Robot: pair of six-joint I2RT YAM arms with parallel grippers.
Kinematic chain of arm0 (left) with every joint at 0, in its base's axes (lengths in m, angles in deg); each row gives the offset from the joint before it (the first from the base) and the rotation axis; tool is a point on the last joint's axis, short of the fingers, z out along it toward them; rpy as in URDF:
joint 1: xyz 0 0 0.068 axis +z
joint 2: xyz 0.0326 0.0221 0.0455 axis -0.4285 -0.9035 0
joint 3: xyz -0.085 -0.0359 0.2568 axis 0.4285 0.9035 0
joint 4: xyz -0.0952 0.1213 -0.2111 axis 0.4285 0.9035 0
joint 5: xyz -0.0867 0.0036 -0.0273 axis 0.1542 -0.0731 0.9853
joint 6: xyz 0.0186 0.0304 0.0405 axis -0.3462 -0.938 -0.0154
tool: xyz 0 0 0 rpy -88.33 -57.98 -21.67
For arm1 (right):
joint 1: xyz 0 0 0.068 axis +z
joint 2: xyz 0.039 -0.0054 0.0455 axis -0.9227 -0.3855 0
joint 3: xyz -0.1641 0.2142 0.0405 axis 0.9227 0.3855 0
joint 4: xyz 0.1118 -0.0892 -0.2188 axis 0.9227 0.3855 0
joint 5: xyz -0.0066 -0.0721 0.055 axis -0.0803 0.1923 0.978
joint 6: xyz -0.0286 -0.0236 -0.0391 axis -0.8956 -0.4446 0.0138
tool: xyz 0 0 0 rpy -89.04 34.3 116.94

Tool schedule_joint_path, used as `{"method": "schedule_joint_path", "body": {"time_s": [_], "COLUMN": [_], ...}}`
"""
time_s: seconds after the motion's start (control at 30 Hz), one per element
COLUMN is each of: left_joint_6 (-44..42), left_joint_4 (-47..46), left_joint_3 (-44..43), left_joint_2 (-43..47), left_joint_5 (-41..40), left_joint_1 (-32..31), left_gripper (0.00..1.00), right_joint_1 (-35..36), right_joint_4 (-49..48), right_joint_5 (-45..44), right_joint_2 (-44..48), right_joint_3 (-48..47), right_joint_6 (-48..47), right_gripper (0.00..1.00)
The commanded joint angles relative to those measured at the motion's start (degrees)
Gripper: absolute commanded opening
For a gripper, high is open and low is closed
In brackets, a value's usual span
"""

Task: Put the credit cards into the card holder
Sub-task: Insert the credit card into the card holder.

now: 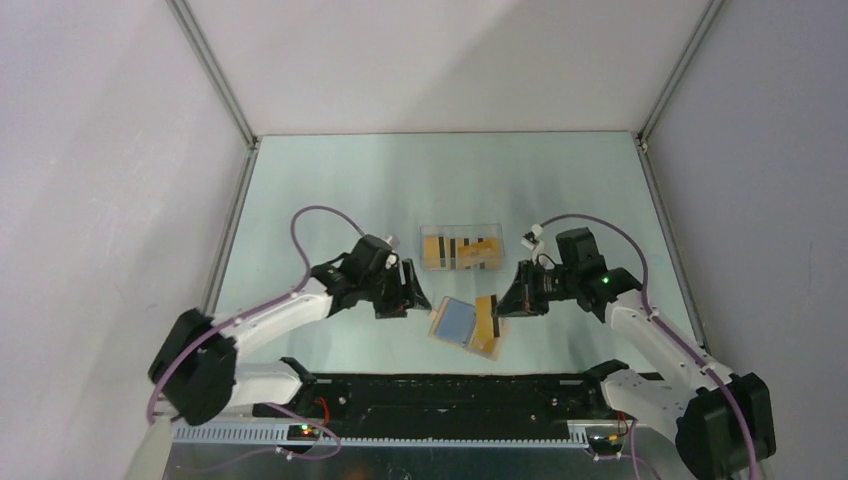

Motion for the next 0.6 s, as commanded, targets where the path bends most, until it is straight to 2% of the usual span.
{"method": "schedule_joint_path", "body": {"time_s": [0.0,0.23,0.57], "left_joint_6": [3.4,9.0,15.2], "left_joint_4": [-4.9,-15.8,-17.7], "left_joint_3": [-2.8,-3.1,-6.2], "left_joint_2": [-8.2,-19.6,-26.2], "left_joint_5": [0.8,5.5,4.3], "left_joint_1": [-0.9,-4.7,-12.6], "left_gripper": [0.69,0.65,0.61], "right_joint_1": [-2.1,-2.6,-2.7], "right_joint_4": [1.1,-1.6,-2.6], "right_joint_5": [-2.4,-5.0,-5.9], "right_joint_2": [-1.6,-6.7,-8.9], "right_joint_3": [4.2,7.0,7.3], "right_joint_6": [-0.1,-1.8,-2.8], "right_gripper": [0.00,0.00,0.00]}}
